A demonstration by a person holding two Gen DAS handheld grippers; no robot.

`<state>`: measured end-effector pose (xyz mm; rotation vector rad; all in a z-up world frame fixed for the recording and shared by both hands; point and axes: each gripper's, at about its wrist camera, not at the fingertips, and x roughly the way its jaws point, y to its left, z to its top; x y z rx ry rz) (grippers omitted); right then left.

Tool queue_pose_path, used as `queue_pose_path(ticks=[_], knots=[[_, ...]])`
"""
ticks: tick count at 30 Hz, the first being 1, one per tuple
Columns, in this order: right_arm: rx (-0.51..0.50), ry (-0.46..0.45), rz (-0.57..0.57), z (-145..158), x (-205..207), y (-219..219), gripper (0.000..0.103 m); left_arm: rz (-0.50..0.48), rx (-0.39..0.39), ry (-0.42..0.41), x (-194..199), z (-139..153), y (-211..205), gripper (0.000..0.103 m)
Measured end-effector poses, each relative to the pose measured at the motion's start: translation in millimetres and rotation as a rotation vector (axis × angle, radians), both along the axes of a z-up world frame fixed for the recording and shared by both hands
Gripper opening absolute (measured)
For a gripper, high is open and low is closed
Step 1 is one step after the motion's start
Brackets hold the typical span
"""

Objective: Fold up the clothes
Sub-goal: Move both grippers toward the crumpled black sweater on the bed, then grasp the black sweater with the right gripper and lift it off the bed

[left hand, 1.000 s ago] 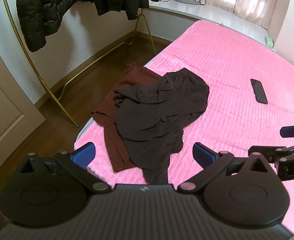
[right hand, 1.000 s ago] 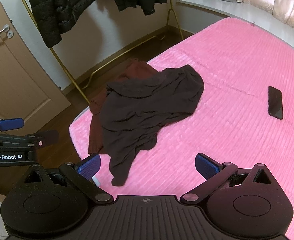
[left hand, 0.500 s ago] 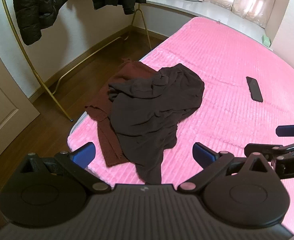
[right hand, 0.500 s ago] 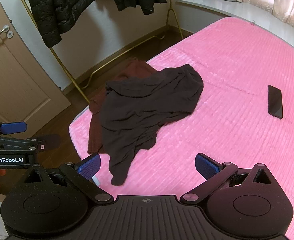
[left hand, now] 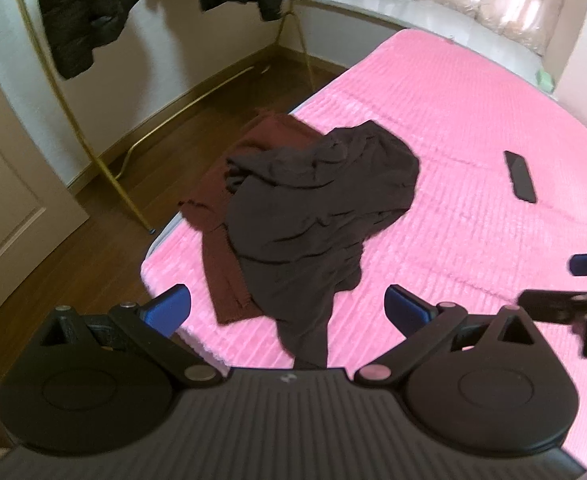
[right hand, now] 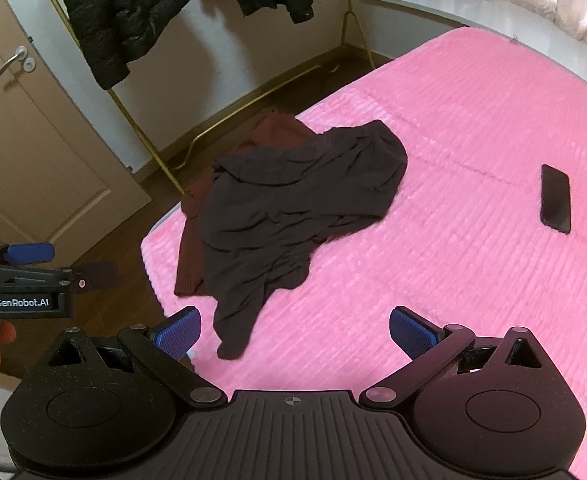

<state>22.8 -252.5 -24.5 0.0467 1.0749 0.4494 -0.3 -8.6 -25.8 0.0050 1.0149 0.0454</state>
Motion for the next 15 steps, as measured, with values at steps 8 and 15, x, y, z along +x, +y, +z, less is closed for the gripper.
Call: queue_pose_path(ticks=[8, 15], knots=[[0.036, -0.003, 0.08, -11, 34, -22, 0.103, 0.052, 0.024, 0.009, -1, -15, 2, 0.101], [0.097, -0.013, 0.078, -21, 84, -4, 0.103, -0.046, 0.132, -0.001, 38, -26, 19, 0.102]])
